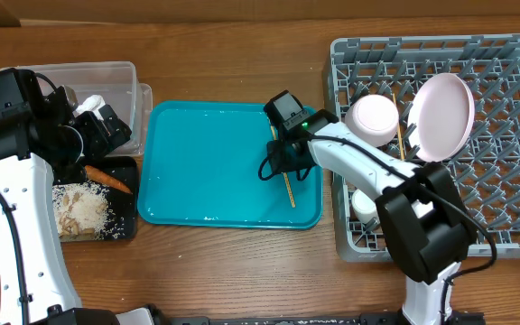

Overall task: Sort waste into correct bins and load items into the dishwasher
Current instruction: 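Return the right gripper to the teal tray and grasp the second chopstick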

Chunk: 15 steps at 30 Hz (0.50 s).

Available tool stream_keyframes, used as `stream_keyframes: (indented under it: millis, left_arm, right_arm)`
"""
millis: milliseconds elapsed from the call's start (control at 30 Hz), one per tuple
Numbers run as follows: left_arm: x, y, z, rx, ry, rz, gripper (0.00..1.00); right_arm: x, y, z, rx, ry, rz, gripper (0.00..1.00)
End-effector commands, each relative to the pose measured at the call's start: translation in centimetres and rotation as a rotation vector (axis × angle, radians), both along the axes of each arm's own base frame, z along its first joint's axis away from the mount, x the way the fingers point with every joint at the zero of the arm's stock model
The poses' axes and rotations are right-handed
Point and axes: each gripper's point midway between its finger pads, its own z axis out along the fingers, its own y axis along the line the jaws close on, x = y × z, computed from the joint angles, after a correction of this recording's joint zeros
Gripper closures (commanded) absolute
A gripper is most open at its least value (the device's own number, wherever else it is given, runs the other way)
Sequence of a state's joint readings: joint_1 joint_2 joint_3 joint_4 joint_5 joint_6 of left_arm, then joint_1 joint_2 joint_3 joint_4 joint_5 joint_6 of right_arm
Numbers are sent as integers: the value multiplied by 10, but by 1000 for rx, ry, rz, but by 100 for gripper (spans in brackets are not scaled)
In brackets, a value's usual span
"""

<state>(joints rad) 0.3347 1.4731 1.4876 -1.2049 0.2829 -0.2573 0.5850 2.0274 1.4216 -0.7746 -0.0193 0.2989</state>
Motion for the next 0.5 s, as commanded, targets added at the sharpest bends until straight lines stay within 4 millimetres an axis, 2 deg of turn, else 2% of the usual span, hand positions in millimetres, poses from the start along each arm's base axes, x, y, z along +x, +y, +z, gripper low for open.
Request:
stream_keyframes:
  millis: [0, 300, 367, 400, 433, 467]
  left_arm:
    - [2, 3, 5, 14, -16, 1, 0]
    - [2, 3, 5, 13, -16, 1, 0]
    - [2, 3, 5, 13, -16, 1, 0]
    - [2, 3, 5, 13, -16, 1, 0]
    - [2, 3, 5, 13, -16, 1, 0]
    - [2, 3, 5, 13, -16, 1, 0]
  right_arm:
    - [-4, 6, -10, 7, 22, -5, 55]
    - [-9, 5, -26, -17, 54, -1, 57]
    - [-9, 5, -28, -20, 57, -1, 65]
    - [-9, 5, -28, -20, 57, -1, 73]
    - [-10, 4, -28, -21, 59, -2, 87]
    - [-10, 4, -28, -22, 60, -2, 96]
